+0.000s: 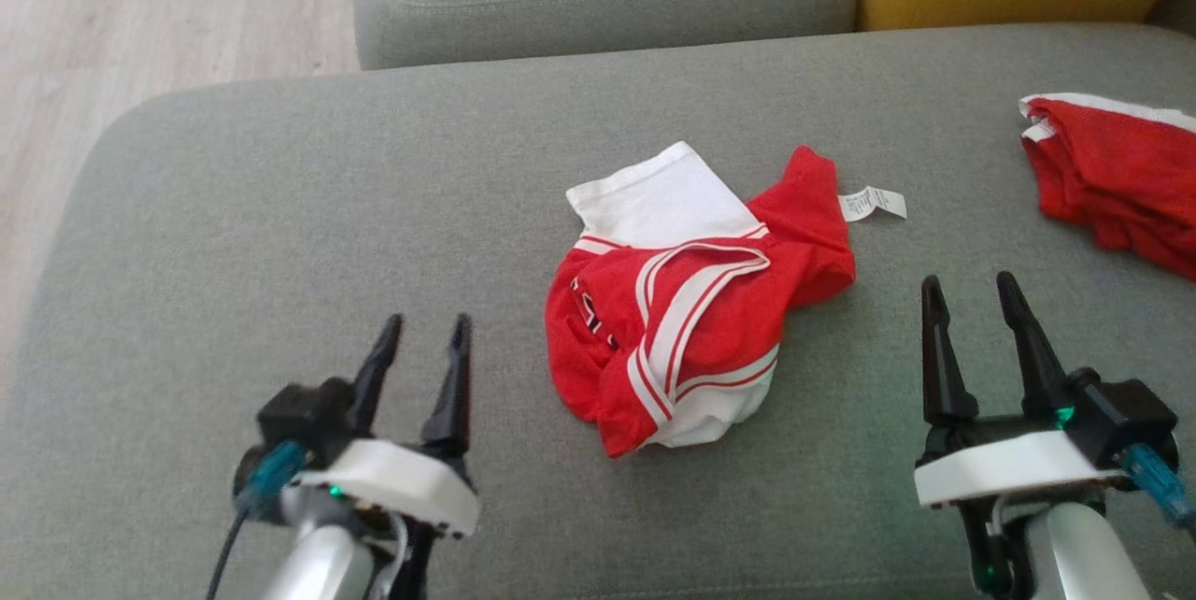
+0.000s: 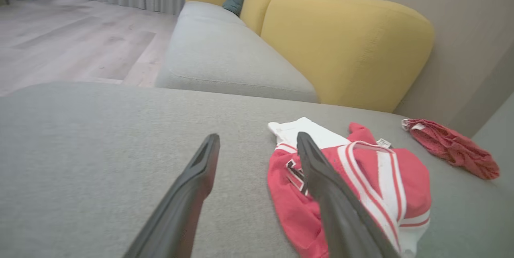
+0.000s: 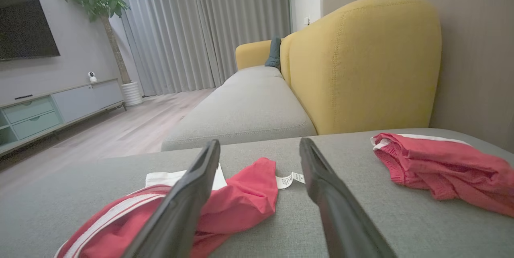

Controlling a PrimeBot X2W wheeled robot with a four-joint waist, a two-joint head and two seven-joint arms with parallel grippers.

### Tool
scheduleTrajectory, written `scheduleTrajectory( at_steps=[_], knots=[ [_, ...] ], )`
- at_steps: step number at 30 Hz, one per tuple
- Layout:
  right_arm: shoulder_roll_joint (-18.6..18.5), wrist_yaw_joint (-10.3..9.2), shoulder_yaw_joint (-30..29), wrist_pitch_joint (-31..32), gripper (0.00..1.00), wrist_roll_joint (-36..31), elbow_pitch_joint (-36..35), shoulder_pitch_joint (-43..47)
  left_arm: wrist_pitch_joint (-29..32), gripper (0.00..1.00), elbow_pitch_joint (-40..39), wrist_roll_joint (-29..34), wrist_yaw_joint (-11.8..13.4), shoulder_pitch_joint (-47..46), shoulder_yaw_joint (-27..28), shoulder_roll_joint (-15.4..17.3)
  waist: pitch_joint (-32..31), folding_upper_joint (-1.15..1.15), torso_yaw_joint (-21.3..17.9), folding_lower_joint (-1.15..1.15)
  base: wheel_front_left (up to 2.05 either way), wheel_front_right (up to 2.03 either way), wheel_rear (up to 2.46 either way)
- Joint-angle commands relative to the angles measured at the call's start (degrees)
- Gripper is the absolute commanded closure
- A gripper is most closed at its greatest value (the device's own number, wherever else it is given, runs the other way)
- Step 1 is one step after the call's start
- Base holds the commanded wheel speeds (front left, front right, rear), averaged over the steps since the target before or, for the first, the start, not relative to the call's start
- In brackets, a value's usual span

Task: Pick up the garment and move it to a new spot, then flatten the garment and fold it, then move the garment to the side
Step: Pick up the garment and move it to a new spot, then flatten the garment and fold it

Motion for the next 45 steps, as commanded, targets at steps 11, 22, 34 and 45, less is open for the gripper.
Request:
scheduleTrajectory(
  at_steps=[11, 22, 34, 45],
  knots=[
    [-0.26, -0.05, 1.23, -0.77, 0.0, -0.07, -1.52, 0.88, -0.75, 0.0, -7.22, 5.38, 1.38, 4.98, 8.48, -0.09, -0.44, 0.0, 1.12, 0.0, 0.0, 0.0, 0.0],
    [-0.26, -0.05, 1.99, -0.77, 0.0, -0.26, -0.24, 0.59, -0.76, 0.0, -6.69, 7.57, -0.78, 6.42, 10.84, -2.01, -0.72, 0.0, 1.47, 0.0, 0.0, 0.0, 0.0],
    [-0.26, -0.05, 2.3, -0.77, 0.0, -0.24, -0.2, 0.98, -0.76, 0.0, -5.92, 9.04, -2.14, 7.23, 12.41, -3.31, -0.94, 0.0, 1.5, 0.0, 0.0, 0.0, 0.0],
    [-0.26, -0.05, 2.09, -0.77, 0.0, -0.24, -0.09, 0.78, -0.76, 0.0, -5.6, 9.83, -2.84, 7.11, 12.98, -3.96, -0.65, 0.0, 1.16, 0.0, 0.0, 0.0, 0.0]
  ],
)
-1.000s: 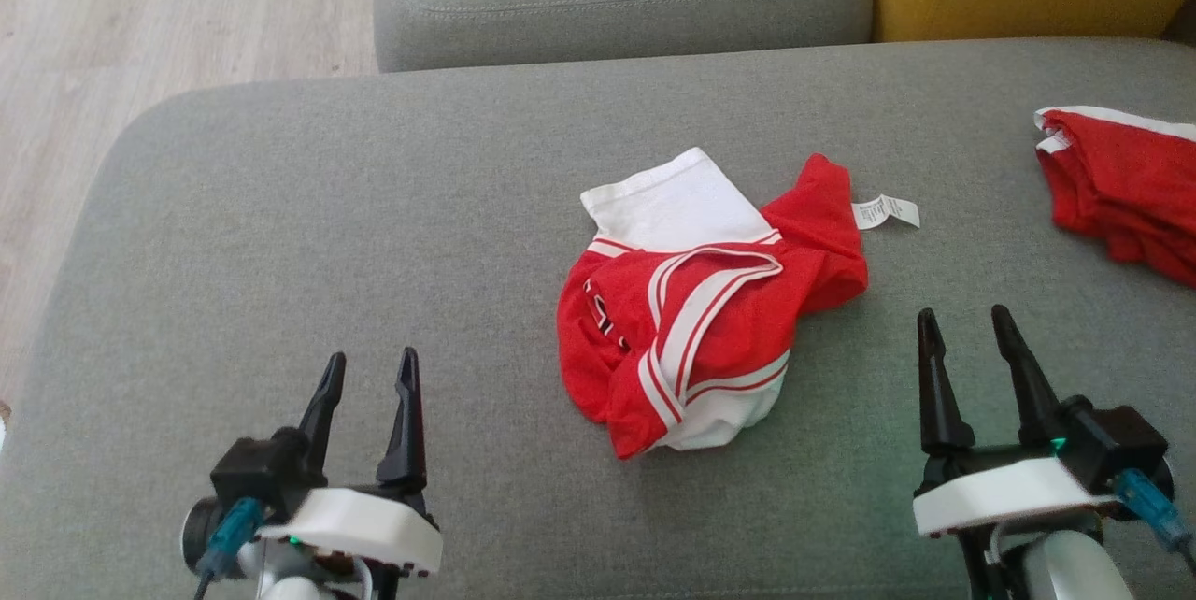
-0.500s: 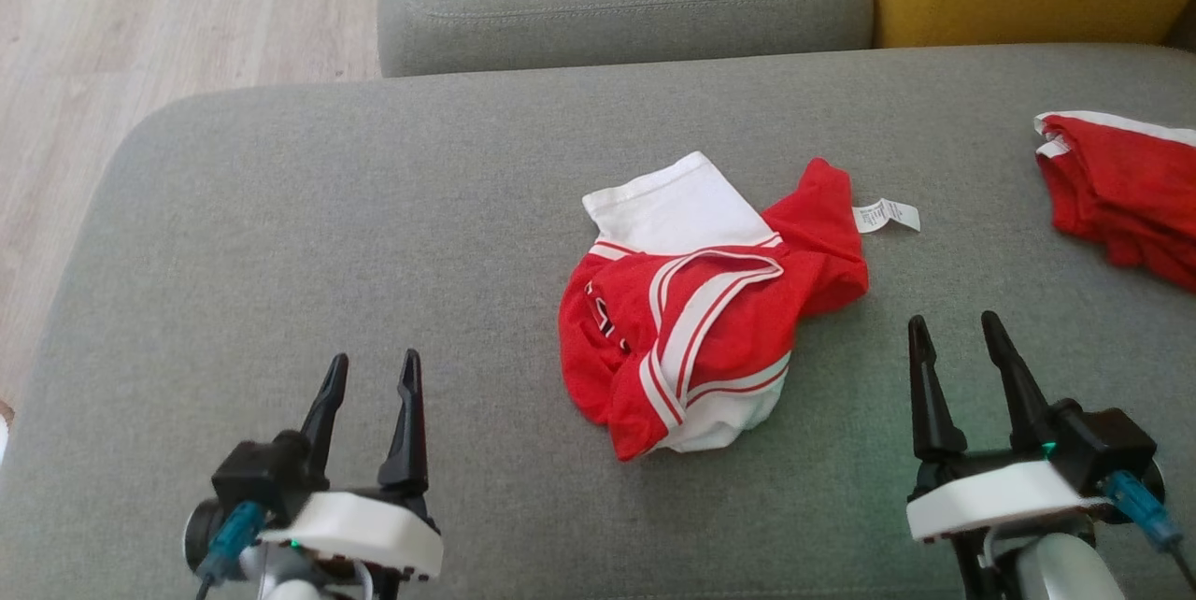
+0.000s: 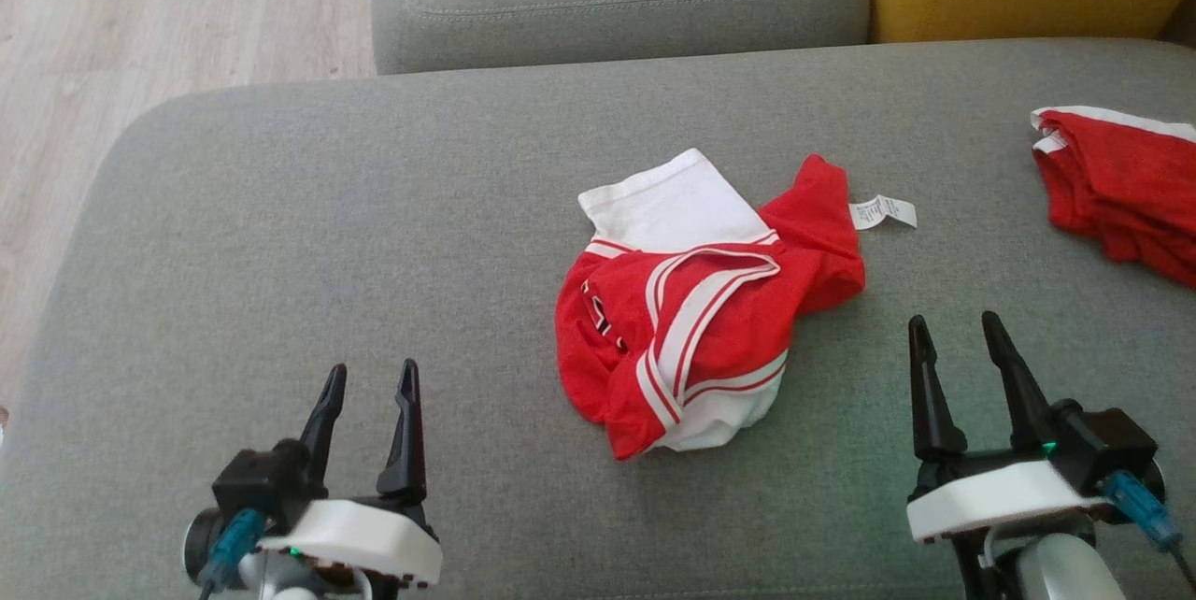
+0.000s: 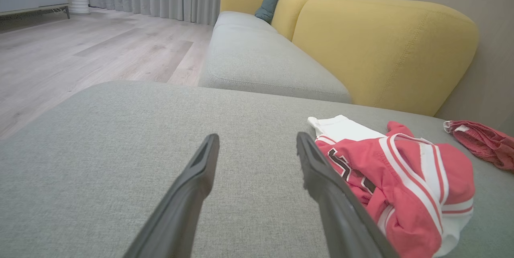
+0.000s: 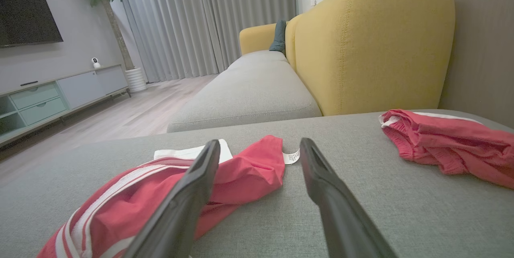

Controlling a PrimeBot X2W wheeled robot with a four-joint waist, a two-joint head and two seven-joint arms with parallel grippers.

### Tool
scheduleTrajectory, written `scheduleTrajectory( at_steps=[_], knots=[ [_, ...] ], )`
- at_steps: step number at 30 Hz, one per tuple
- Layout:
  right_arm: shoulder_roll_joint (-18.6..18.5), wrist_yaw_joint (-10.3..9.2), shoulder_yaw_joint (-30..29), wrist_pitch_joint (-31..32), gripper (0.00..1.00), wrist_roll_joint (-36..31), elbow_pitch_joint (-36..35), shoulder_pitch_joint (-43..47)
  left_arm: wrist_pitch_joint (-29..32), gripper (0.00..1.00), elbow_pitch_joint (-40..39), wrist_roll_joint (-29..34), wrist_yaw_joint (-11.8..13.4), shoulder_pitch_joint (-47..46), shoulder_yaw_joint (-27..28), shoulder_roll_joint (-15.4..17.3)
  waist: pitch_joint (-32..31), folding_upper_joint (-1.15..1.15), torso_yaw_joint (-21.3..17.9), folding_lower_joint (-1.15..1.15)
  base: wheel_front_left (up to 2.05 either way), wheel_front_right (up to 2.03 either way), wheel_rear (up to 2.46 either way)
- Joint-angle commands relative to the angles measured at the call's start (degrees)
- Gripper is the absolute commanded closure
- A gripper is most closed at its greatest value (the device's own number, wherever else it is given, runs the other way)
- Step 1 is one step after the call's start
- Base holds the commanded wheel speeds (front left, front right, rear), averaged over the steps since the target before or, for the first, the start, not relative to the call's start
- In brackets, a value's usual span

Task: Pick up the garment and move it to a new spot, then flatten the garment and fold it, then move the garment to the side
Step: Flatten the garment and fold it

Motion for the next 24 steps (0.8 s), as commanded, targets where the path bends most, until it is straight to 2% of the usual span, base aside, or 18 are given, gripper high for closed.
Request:
scheduleTrajectory(
  at_steps=[1, 7, 11, 18, 21, 24],
  knots=[
    [-0.27, -0.05, 1.24, -0.77, 0.0, -0.26, -1.64, -1.8, -0.71, 0.0, -1.59, 0.58, -0.09, -2.0, 2.14, -0.26, 0.01, 0.0, -0.03, 0.0, 0.0, 0.0, 0.0],
    [-0.27, -0.05, 1.18, -0.77, 0.0, -0.26, -1.65, -1.86, -0.71, 0.0, -1.29, 0.98, -0.44, -2.1, 2.24, -0.53, 0.14, 0.0, -0.29, 0.0, 0.0, 0.0, 0.0],
    [-0.27, -0.05, 1.29, -0.78, 0.0, -0.24, -1.73, -2.07, -0.71, 0.0, -0.84, 1.96, -1.53, -2.71, 0.38, -0.7, 0.76, 0.0, -0.75, 0.0, 0.0, 0.0, 0.0],
    [-0.27, -0.05, 1.64, -0.78, 0.0, -0.16, -1.73, -3.21, -0.51, 0.0, 2.39, 5.56, -6.08, -7.46, -11.13, -1.2, 3.12, 0.0, -2.82, 0.0, 0.0, 0.0, 0.0],
    [-0.27, -0.05, 1.92, -0.78, 0.0, -0.02, -1.6, -3.93, -0.04, 0.0, 4.14, 6.18, -6.64, -11.03, -15.24, -1.35, 4.14, 0.0, -4.55, 0.0, 0.0, 0.0, 0.0],
    [-0.27, -0.05, 1.86, -0.78, 0.0, 0.14, -1.45, -4.6, 0.81, 0.0, 6.25, 5.63, -5.96, -14.62, -18.11, -1.4, 5.11, 0.0, -6.45, 0.0, 0.0, 0.0, 0.0]
  ],
)
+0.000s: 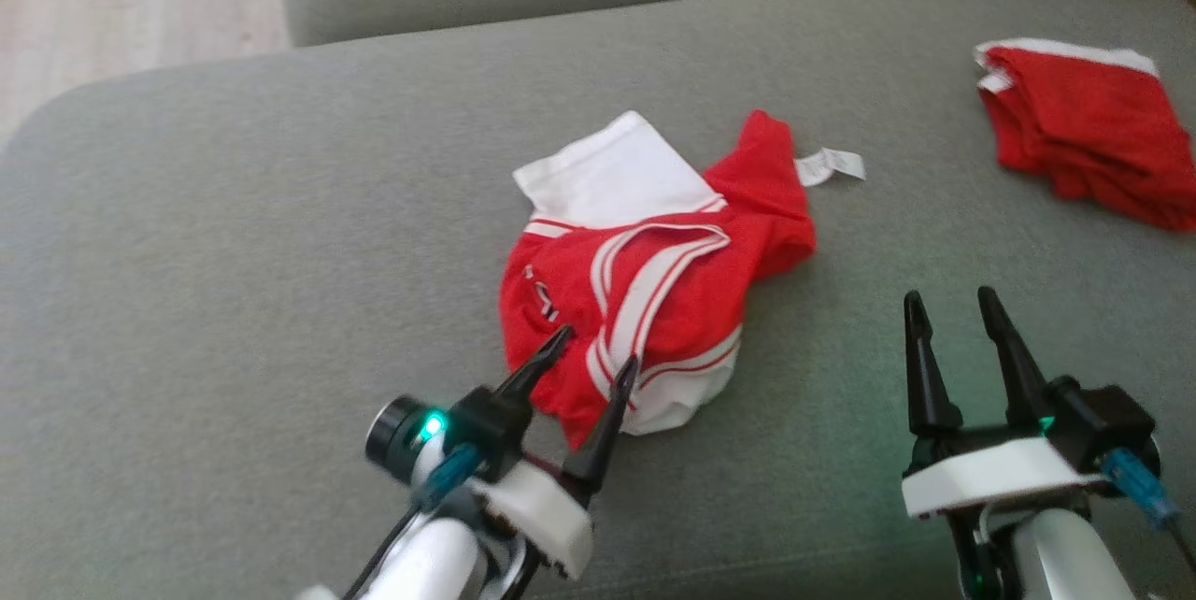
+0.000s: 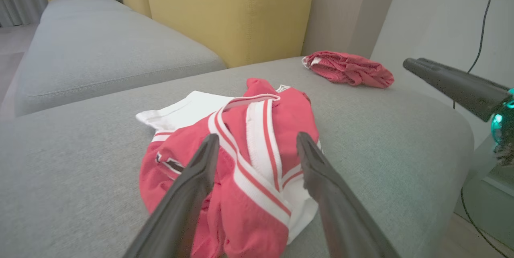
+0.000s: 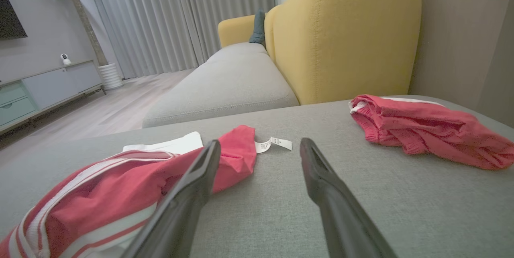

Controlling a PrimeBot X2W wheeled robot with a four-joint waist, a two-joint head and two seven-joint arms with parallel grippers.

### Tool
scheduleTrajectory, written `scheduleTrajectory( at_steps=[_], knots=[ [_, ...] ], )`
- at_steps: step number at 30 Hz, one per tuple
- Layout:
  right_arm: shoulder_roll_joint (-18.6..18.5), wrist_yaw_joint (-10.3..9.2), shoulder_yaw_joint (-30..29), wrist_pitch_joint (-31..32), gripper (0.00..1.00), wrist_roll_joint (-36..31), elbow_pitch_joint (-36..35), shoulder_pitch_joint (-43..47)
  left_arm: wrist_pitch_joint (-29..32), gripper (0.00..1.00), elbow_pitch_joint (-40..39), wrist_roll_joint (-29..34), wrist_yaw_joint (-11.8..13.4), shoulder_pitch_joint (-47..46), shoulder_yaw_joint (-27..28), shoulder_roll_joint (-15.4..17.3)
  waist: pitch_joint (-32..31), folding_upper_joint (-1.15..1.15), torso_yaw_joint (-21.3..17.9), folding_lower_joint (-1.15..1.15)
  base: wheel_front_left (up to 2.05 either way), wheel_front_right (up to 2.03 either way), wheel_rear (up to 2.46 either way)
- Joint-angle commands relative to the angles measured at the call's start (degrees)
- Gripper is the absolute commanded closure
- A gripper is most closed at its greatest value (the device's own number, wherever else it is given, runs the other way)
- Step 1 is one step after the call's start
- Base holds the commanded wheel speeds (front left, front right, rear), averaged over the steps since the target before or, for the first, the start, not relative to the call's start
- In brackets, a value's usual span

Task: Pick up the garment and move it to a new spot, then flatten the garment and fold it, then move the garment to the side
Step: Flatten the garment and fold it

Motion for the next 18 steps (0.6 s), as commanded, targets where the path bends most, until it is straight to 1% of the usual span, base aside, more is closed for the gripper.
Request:
scheduleTrajectory(
  at_steps=[1, 6, 11, 18],
  knots=[
    [-0.27, -0.05, 1.28, -0.78, 0.0, 0.2, -1.6, -2.9, 0.38, 0.0, -0.5, -0.41, 0.77, -3.83, 0.38, -0.39, 1.3, 0.0, -1.96, 0.0, 0.0, 0.0, 0.0],
    [-0.27, -0.05, 0.8, -0.78, 0.0, 0.42, -1.6, -3.5, 0.78, 0.0, 3.79, -1.7, 2.99, -8.95, -2.44, -0.41, 2.66, 0.0, -4.4, 0.0, 0.0, 0.0, 0.0],
    [-0.27, -0.05, 1.24, -0.78, 0.0, 1.0, -1.48, -4.13, 0.76, 0.0, 9.61, -1.57, 6.31, -13.58, -3.81, -0.41, 3.64, 0.0, -6.4, 0.0, 0.0, 0.0, 0.0],
    [-0.27, -0.05, 0.36, -0.78, 0.0, 1.27, -1.6, -4.36, 0.13, 0.0, 14.83, -3.11, 9.3, -16.92, -5.27, -0.42, 4.19, 0.0, -7.21, 0.0, 0.0, 0.0, 0.0]
  ],
)
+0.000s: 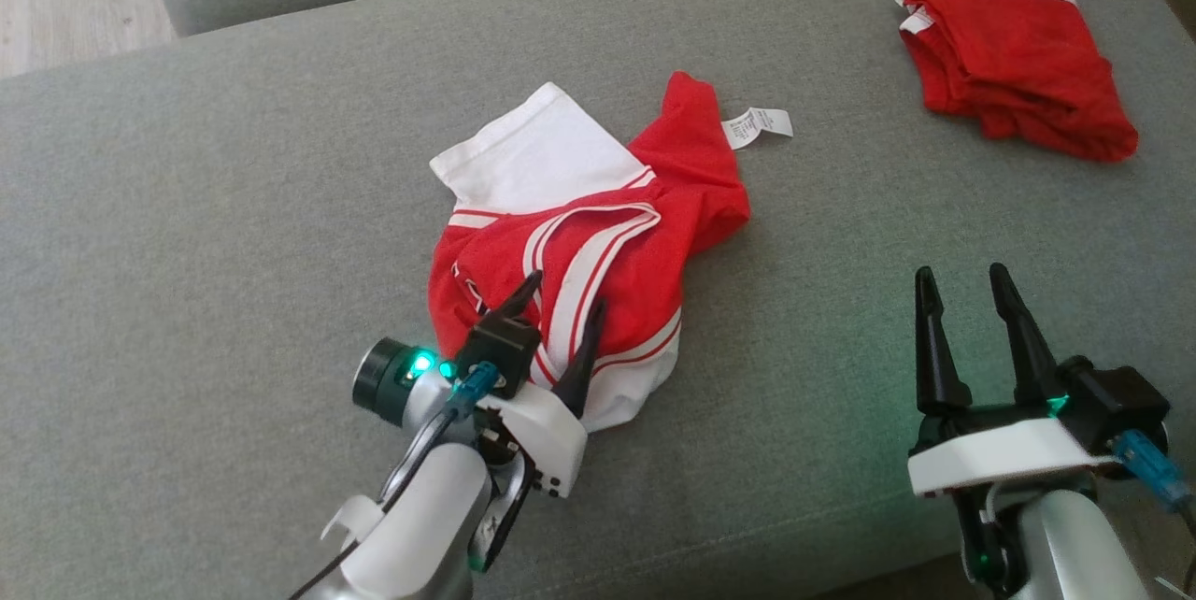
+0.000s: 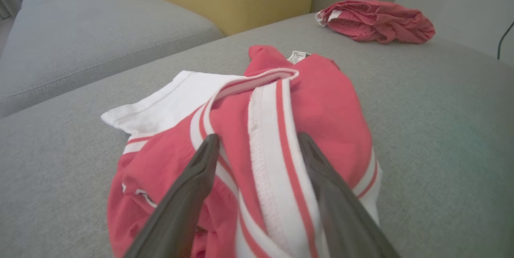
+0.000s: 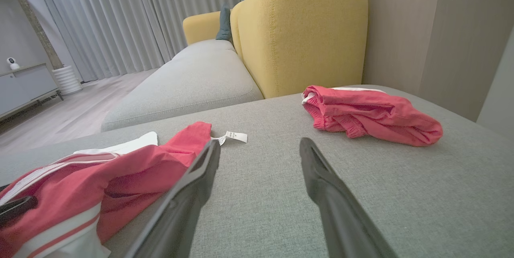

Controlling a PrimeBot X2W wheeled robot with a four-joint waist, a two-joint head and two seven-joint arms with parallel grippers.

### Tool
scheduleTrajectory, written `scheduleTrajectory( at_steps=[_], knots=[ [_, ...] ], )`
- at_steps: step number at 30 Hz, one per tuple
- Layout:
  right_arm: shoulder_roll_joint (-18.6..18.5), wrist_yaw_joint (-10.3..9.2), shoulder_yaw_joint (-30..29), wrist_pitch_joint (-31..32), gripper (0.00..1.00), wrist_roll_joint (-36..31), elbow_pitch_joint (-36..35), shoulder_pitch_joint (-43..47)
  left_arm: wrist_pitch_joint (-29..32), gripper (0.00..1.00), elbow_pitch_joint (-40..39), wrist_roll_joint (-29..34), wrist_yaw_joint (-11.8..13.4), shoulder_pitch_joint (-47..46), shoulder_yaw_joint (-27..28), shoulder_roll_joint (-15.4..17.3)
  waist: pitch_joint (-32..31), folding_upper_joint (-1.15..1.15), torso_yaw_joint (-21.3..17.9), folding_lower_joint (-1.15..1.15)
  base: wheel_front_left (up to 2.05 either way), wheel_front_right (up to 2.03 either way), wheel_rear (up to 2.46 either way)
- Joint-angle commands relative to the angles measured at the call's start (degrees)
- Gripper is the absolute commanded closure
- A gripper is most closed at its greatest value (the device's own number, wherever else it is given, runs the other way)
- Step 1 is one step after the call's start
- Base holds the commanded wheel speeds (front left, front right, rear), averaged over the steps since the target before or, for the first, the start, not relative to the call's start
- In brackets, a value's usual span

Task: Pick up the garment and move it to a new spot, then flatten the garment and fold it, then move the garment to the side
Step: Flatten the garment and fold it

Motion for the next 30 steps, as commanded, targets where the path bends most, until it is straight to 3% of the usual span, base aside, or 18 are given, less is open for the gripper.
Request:
scheduleTrajectory(
  at_steps=[1, 7, 8, 11, 13, 15, 24, 30],
  knots=[
    [-0.27, -0.05, 1.08, -0.78, 0.0, 0.22, -1.74, -1.97, -0.62, 0.0, -1.34, -0.36, 0.41, -2.72, 1.49, -0.02, -0.01, 0.0, 0.07, 0.0, 0.0, 0.0, 0.0],
    [-0.27, -0.05, 0.95, -0.78, 0.0, 0.46, -1.76, -1.95, -1.48, 0.0, -0.54, -2.16, 1.55, -3.74, 1.32, -0.02, -0.36, 0.0, 0.88, 0.0, 0.0, 0.0, 0.0],
    [-0.27, -0.05, 0.97, -0.78, 0.0, 0.47, -1.69, -1.98, -1.56, 0.05, -0.38, -2.37, 1.63, -3.79, 1.3, -0.02, -0.44, 0.0, 1.03, 0.0, 0.0, 0.0, 0.0],
    [-0.27, -0.05, 1.01, -0.78, 0.0, 0.53, -1.57, -2.06, -1.73, 0.37, 0.07, -2.89, 1.75, -3.91, 1.33, -0.02, -0.63, 0.0, 1.38, 0.0, 0.0, 0.0, 0.0],
    [-0.27, -0.05, 0.96, -0.78, 0.0, 0.52, -1.55, -2.04, -1.8, 0.65, 0.19, -3.18, 1.75, -3.93, 1.27, -0.02, -0.73, 0.0, 1.56, 0.0, 0.0, 0.0, 0.0],
    [-0.27, -0.05, 0.95, -0.78, 0.0, 0.51, -1.51, -2.04, -1.85, 1.0, 0.3, -3.42, 1.7, -3.98, 1.19, -0.02, -0.8, 0.0, 1.68, 0.0, 0.0, 0.0, 0.0],
    [-0.27, -0.05, 0.74, -0.78, 0.0, 0.39, -1.69, -1.81, -1.94, 1.0, -4.26, -4.22, 2.36, -5.19, 3.88, 0.12, -1.19, 0.0, 2.44, 0.0, 0.0, 0.0, 0.0],
    [-0.27, -0.05, 0.29, -0.78, 0.0, 0.24, -1.82, -1.63, -1.95, 1.0, -9.53, -5.23, 3.74, -7.48, 10.32, 4.18, -1.4, 0.0, 3.66, 0.0, 0.0, 0.0, 0.0]
  ],
)
